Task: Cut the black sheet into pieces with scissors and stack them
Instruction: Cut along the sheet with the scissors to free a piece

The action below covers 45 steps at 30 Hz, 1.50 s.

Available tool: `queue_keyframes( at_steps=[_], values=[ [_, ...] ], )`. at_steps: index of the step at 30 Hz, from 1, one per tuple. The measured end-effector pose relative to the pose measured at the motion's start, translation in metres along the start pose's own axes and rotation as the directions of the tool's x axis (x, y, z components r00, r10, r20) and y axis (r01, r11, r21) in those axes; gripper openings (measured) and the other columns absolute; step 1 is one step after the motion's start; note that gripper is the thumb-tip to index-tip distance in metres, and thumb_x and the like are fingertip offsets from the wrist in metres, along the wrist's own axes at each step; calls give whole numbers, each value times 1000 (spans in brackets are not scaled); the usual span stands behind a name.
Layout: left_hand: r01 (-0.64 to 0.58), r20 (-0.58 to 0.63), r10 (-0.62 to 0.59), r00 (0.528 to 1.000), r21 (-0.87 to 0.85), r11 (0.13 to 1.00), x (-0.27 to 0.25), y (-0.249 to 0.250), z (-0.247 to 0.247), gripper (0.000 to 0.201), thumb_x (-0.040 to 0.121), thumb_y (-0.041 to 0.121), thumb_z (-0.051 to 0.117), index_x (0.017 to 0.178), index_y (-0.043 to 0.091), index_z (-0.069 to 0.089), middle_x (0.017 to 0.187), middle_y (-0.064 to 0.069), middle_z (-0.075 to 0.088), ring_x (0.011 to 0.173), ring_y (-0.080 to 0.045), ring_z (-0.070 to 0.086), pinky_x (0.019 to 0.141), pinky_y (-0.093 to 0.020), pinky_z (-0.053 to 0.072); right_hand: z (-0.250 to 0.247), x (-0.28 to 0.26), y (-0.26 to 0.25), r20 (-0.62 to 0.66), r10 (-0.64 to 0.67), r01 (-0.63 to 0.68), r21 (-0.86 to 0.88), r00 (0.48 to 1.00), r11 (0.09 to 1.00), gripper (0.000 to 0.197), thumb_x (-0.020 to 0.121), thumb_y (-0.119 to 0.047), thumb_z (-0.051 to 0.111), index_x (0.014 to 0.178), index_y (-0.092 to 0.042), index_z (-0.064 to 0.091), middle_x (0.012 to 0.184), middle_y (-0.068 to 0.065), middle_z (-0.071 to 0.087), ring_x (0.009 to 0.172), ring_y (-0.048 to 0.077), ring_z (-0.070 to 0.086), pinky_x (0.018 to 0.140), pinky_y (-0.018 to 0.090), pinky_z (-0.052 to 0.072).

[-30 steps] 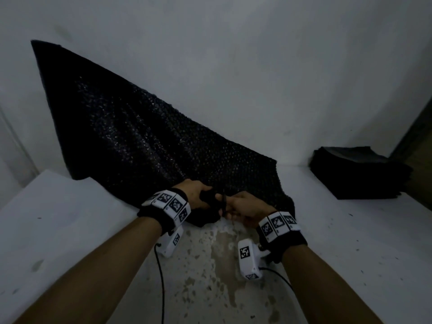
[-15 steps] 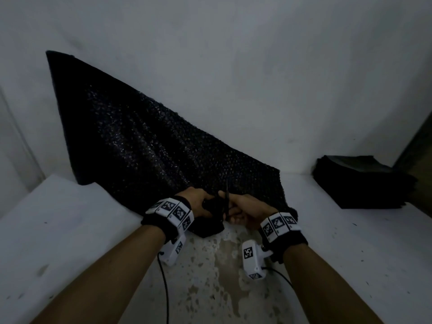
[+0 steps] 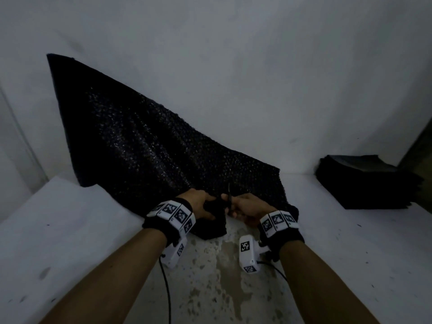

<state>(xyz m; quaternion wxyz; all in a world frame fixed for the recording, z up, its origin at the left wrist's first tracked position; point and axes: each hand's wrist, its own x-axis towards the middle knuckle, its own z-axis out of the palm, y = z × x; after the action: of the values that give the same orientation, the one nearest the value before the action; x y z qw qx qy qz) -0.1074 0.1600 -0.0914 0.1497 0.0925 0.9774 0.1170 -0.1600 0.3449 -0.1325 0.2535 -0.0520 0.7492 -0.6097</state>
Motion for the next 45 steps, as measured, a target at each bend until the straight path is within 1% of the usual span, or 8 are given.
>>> queue_keyframes(
  at_steps=[18, 26, 31, 34, 36, 38, 41, 45],
  values=[
    [-16, 11, 16, 1000, -29, 999, -9, -3, 4, 74, 90, 47, 67, 153, 27, 35, 156, 3, 37, 140, -21, 37, 113, -30, 33, -5, 3, -11, 27, 8, -10, 79, 1000, 997, 38, 82, -45, 78, 80, -8, 71, 67, 11, 65, 55, 17, 55, 62, 29, 47],
    [-10, -3, 10, 1000, -64, 998, -1, -10, 9, 77, 87, 50, 70, 153, 31, 36, 156, 5, 37, 140, -19, 38, 113, -30, 35, -10, -1, -4, 52, -128, 125, 59, 990, 990, 26, 96, -27, 65, 77, -9, 69, 71, 9, 62, 51, 10, 51, 53, 20, 45],
    [-16, -126, 2, 992, -114, 993, 0, -2, -18, 40, 83, 50, 73, 111, 20, 74, 109, 1, 71, 101, -17, 66, 84, -26, 52, -17, -18, 0, 126, -221, 208, 110, 967, 972, 19, 99, -21, 61, 97, -2, 65, 74, 8, 59, 55, 10, 52, 54, 18, 45],
    [-173, -552, 48, 832, -175, 969, 0, 21, -54, 24, 84, 38, 74, 81, 15, 72, 78, 1, 70, 75, -16, 67, 72, -28, 57, -23, -27, -1, 170, -253, 235, 122, 952, 964, 24, 96, -24, 63, 103, -2, 66, 76, 6, 61, 60, 10, 54, 57, 19, 45],
    [-302, -762, 207, 614, 15, 953, 0, 37, -78, 20, 84, 33, 74, 86, 16, 64, 84, 0, 65, 81, -18, 62, 74, -35, 54, -26, -33, -1, 181, -267, 253, 96, 947, 963, 38, 91, -34, 68, 108, 0, 66, 78, 6, 62, 63, 13, 53, 60, 21, 44],
    [-269, -771, 342, 537, 228, 936, 6, 44, -97, 33, 82, 37, 75, 107, 22, 60, 104, -2, 56, 100, -21, 53, 81, -40, 50, -28, -38, 1, 181, -285, 272, 94, 941, 958, 51, 87, -40, 71, 112, 3, 66, 80, 7, 62, 66, 14, 52, 61, 21, 44],
    [-41, -673, 298, 677, 370, 928, 19, 42, -119, 54, 82, 54, 69, 130, 32, 56, 130, -2, 54, 125, -24, 45, 112, -48, 29, -30, -49, 3, 207, -296, 272, 140, 932, 952, 44, 81, -44, 77, 108, -10, 73, 84, 5, 64, 70, 15, 54, 64, 22, 45],
    [-7, -588, 185, 787, 293, 956, 25, 48, -131, 22, 97, 35, 54, 103, 20, 68, 103, -2, 71, 100, -25, 62, 121, -51, 16, -31, -66, -1, 222, -290, 260, 153, 931, 953, 33, 83, -36, 72, 108, -13, 72, 82, 3, 66, 63, 12, 53, 60, 19, 45]
  ],
)
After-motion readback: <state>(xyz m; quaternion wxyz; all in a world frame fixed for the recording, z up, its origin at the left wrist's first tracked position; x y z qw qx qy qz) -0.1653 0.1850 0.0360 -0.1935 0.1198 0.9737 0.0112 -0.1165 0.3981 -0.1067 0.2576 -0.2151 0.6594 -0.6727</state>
